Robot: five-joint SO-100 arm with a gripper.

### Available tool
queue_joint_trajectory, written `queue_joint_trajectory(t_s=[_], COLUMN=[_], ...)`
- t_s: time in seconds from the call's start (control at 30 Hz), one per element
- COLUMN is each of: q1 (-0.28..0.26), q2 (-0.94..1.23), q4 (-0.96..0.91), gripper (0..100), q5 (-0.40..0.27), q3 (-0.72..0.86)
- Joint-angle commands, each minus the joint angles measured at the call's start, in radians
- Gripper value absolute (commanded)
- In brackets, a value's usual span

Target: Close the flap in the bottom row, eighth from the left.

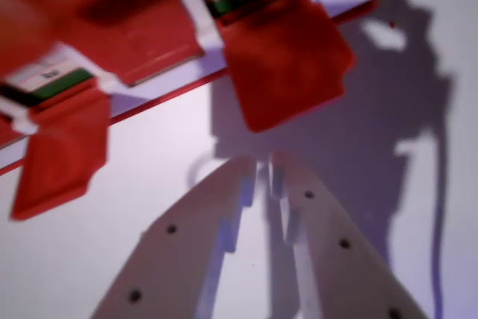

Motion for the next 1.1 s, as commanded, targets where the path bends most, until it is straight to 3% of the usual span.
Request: queue_joint_trajectory(t_s=[0.0, 1.07], q1=[-0.002, 0.008], q2=[0.02, -0.074], q4=[-0.012, -0.193], gripper=[2, 2], q5=[-0.005, 0.032], q3=[-0.106, -0.163])
